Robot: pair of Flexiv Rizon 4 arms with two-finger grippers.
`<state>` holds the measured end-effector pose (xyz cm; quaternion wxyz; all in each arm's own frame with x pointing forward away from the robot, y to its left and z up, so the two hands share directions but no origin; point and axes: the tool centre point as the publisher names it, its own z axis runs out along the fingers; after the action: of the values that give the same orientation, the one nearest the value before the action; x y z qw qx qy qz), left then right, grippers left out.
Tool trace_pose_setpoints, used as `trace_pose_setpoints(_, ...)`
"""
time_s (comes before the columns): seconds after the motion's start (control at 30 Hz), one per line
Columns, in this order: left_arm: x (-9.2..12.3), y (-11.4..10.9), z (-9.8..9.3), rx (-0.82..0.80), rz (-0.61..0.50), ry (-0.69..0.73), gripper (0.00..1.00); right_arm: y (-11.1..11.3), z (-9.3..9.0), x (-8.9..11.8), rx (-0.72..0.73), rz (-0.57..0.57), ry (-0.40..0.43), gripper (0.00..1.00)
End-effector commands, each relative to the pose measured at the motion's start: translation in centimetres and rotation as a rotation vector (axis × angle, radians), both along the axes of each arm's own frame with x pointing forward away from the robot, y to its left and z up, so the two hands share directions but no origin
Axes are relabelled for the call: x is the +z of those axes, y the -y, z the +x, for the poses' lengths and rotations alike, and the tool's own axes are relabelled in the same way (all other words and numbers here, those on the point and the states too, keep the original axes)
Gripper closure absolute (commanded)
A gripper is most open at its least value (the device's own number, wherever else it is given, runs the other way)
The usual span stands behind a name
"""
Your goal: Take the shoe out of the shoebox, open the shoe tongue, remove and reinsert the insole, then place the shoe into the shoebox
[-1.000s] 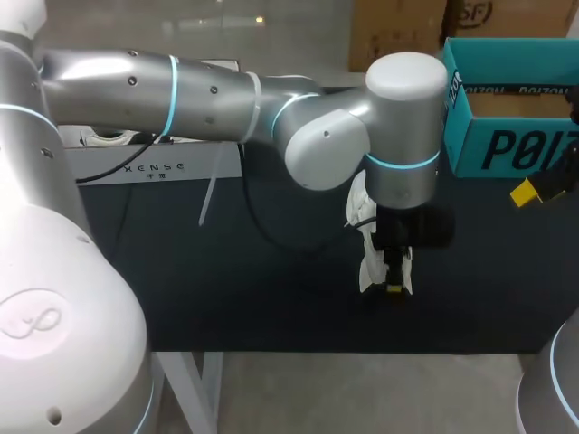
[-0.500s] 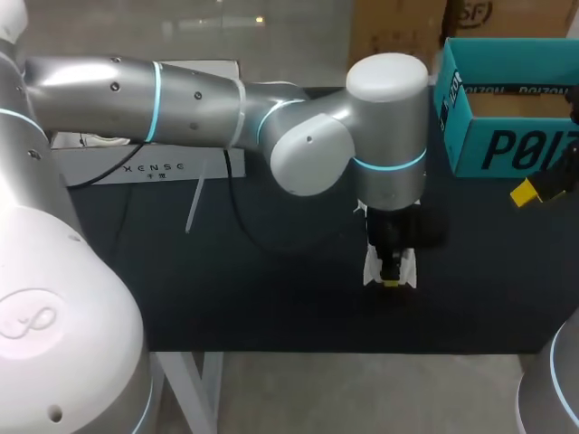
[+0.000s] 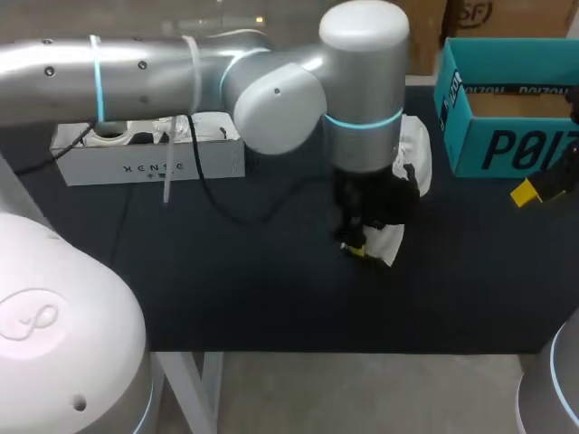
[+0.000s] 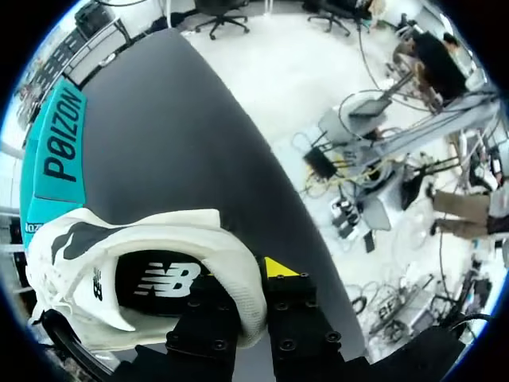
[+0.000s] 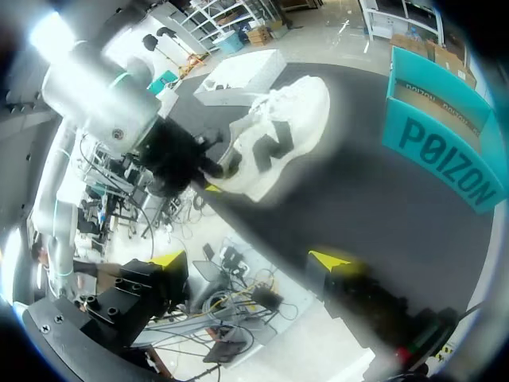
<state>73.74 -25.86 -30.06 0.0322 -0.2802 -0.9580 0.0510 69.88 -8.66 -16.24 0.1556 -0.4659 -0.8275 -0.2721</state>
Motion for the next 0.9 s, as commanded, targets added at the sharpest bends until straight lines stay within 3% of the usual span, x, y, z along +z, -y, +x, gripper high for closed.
trace_pose_setpoints(0.03,5.2,-5.0,1.5,-0.255,-0.062,-0.008,1.00,0.0,0.0,0.0,-0.001,-0.002,-0.001,0.00)
trace_pose_setpoints(0.27,5.5,-9.6,3.7,-0.350,-0.040,-0.051,1.00,0.0,0.0,0.0,-0.001,-0.002,-0.001,0.00)
trace_pose_setpoints(0.33,5.8,-11.5,4.1,-0.340,0.006,-0.053,1.00,0.0,0.0,0.0,-0.001,-0.002,-0.001,0.00)
trace_pose_setpoints(0.57,7.5,-16.5,5.6,-0.202,-0.022,-0.078,1.00,0.0,0.0,0.0,-0.001,-0.002,-0.001,0.00)
trace_pose_setpoints(0.9,7.5,-16.5,5.6,-0.202,-0.022,-0.078,1.00,0.0,0.0,0.0,-0.001,-0.002,-0.001,0.00)
